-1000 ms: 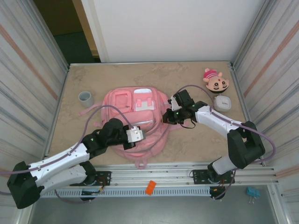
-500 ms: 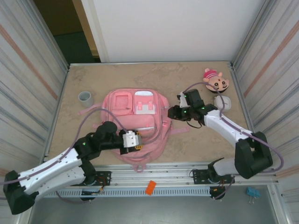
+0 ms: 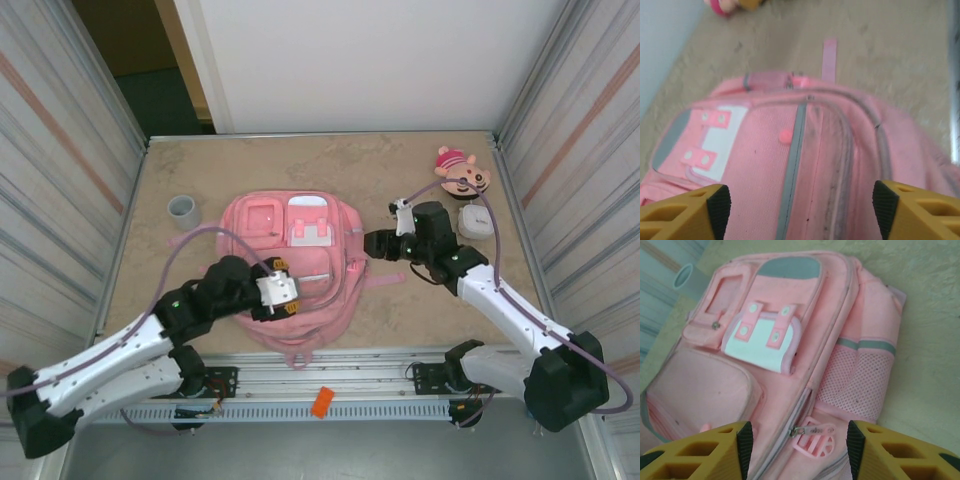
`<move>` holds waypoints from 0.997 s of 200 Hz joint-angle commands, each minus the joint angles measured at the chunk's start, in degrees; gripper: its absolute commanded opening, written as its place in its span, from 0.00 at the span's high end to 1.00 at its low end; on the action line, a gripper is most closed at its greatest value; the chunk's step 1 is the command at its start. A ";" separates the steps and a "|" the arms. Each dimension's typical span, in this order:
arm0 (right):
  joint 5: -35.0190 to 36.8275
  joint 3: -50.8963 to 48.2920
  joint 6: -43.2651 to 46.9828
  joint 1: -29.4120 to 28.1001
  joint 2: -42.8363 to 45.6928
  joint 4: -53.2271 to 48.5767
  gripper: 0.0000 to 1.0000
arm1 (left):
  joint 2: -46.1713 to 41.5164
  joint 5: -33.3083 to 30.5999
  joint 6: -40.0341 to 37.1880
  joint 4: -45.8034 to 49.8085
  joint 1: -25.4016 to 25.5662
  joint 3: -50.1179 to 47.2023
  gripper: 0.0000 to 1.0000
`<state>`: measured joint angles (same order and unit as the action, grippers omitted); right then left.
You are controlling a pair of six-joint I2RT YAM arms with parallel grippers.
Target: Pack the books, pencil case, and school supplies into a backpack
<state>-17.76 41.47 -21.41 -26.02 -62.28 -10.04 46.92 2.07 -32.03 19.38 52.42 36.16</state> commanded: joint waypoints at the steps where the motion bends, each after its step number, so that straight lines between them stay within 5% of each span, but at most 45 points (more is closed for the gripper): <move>1: 0.34 -1.15 3.69 -1.41 1.97 3.63 0.46 | 5.95 -5.65 -2.16 0.11 -0.04 2.22 0.21; 46: 0.72 -2.90 4.88 -2.44 2.69 4.92 0.46 | 12.89 -4.35 -2.14 -5.14 -0.54 1.77 0.22; 72: -0.34 -4.47 5.98 -2.63 3.46 6.55 0.45 | 13.02 -3.53 -0.27 -6.09 -2.05 1.29 0.61; 98: -3.32 -7.45 11.70 -4.04 5.17 11.42 0.46 | 7.75 4.01 1.03 -8.55 -4.95 -1.49 0.90; 125: -8.33 -9.00 22.21 -7.74 5.10 13.78 0.43 | -0.31 13.51 3.83 -17.27 -9.21 -8.80 0.94; 199: -19.73 -2.36 34.05 -10.03 -6.27 13.46 0.36 | -7.92 18.33 6.94 -22.80 -12.17 -13.94 0.97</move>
<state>-30.76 34.76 6.48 -35.66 -65.80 2.57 40.91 16.51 -26.68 3.05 40.58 21.76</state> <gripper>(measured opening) 0.630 0.080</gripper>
